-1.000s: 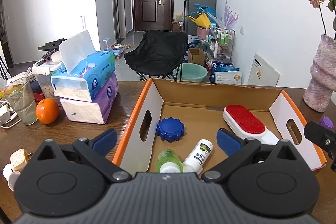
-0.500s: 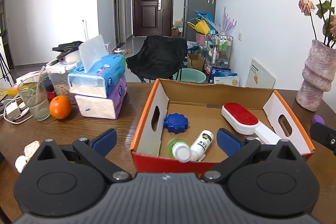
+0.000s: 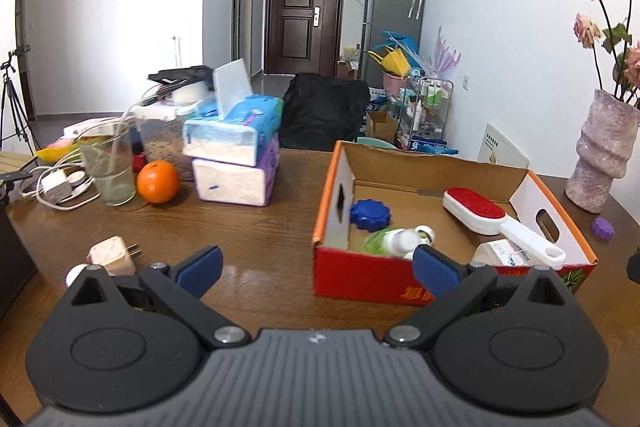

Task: Organize rigid objects
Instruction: 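Withdraw both open tools from the box back over the table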

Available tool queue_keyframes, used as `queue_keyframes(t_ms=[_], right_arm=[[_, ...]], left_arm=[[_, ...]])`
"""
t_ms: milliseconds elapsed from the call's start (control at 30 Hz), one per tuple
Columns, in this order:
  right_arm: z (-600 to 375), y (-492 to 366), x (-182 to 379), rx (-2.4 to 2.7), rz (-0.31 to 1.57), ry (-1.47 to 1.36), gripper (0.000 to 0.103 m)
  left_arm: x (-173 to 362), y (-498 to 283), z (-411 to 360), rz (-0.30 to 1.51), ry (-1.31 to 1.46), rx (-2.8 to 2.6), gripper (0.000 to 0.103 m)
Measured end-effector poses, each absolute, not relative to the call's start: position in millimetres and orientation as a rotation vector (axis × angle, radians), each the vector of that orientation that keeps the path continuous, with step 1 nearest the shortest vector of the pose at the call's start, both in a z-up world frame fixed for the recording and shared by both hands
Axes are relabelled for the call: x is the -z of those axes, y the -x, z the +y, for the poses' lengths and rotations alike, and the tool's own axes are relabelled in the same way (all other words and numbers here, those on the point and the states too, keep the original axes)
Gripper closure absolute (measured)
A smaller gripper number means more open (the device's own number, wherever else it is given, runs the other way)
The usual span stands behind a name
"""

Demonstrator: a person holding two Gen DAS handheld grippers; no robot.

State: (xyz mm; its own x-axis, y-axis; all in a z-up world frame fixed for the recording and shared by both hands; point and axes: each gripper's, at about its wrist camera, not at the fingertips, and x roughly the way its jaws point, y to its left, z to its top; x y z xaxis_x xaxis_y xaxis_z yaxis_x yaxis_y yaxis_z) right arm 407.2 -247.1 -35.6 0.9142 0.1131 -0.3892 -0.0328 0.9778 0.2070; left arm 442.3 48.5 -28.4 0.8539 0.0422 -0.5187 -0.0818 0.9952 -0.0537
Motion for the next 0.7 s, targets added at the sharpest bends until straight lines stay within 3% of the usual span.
queue_keyframes(t_ms=[700], right_arm=[[-229,-347,53,-0.095,0.417,-0.137,0.000]], left_arm=[[56,-372,130,0.539,0.063,-0.137,0.000]])
